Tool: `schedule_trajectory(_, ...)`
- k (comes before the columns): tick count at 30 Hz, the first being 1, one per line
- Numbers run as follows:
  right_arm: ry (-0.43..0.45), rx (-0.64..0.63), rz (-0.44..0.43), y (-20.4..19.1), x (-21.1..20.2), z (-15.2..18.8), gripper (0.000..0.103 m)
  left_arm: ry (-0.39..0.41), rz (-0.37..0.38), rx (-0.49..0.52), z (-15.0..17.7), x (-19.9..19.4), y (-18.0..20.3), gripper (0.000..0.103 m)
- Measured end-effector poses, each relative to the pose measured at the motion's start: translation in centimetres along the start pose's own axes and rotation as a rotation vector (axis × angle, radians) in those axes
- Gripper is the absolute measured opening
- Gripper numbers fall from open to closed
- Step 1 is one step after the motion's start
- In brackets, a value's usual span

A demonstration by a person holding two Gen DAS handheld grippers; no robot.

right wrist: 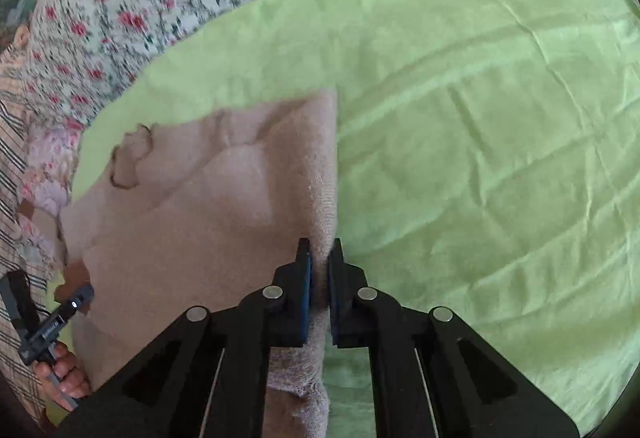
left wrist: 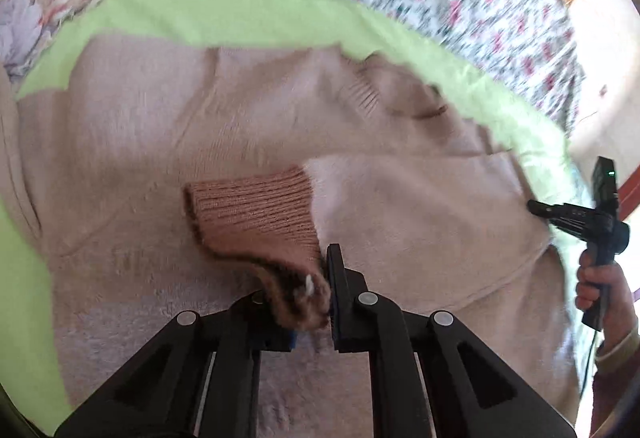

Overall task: Fold small clothes
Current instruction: 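Fold the sleeve across the body with the right gripper while the left gripper grasps the other cuff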

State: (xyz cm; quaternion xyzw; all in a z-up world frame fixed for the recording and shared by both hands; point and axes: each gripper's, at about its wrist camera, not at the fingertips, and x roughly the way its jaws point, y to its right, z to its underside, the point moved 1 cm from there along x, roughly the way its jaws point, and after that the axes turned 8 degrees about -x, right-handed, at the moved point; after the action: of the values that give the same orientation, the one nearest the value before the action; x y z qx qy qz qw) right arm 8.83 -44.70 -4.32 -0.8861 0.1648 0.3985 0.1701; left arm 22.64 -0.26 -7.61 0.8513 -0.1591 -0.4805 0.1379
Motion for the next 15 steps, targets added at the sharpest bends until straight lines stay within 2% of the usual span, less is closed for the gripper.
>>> schedule_trajectory(2, 0.022, -0.024, 0.114, -1.1, -1.5, 0.0, 0.011, 0.002, 0.019, -0.021, 0.0, -0.4, -0.5, 0.012)
schedule_trajectory(3, 0.063, -0.051, 0.158, -2.2, -2.8, -0.1, 0.014, 0.008, 0.019, -0.025, 0.0, -0.8, -0.6, 0.013)
schedule_trajectory(4, 0.099, -0.062, 0.151, -3.1, -3.6, 0.0, 0.015, 0.014, 0.016, -0.025, 0.1, -1.0, -0.8, 0.013)
schedule_trajectory(5, 0.124, -0.075, 0.098, -4.2, -4.2, 0.2, 0.015, 0.017, 0.013, -0.025, 0.1, -1.2, -0.9, 0.015)
schedule_trajectory(6, 0.111, -0.104, 0.009, -5.6, -4.1, 0.5, 0.015, 0.014, 0.011, -0.027, 0.2, -1.2, -1.0, 0.016)
schedule_trajectory(7, 0.087, -0.114, -0.022, -6.2, -3.7, 0.7, 0.018, 0.01, 0.008, -0.032, 0.2, -1.1, -1.1, 0.017)
schedule_trajectory(8, 0.039, -0.115, -0.033, -6.6, -2.5, 1.4, 0.019, 0.011, 0.004, -0.038, 0.2, -1.1, -1.1, 0.018)
schedule_trajectory(10, -0.017, -0.09, 0.009, -5.6, -1.0, 2.5, 0.021, 0.013, 0.004, -0.047, 0.4, -1.5, -1.5, 0.018)
schedule_trajectory(12, 0.016, -0.024, -0.043, -4.3, -1.7, 3.1, 0.021, 0.019, -0.009, -0.047, 0.8, -2.4, -2.2, 0.02)
schedule_trajectory(14, 0.022, -0.027, -0.022, -4.8, -3.2, 3.1, 0.021, 0.031, -0.032, -0.041, 1.2, -3.7, -3.2, 0.021)
schedule_trajectory(15, 0.038, -0.044, -0.023, -5.4, -4.0, 3.2, 0.025, 0.046, -0.052, -0.047, 1.3, -4.6, -3.9, 0.02)
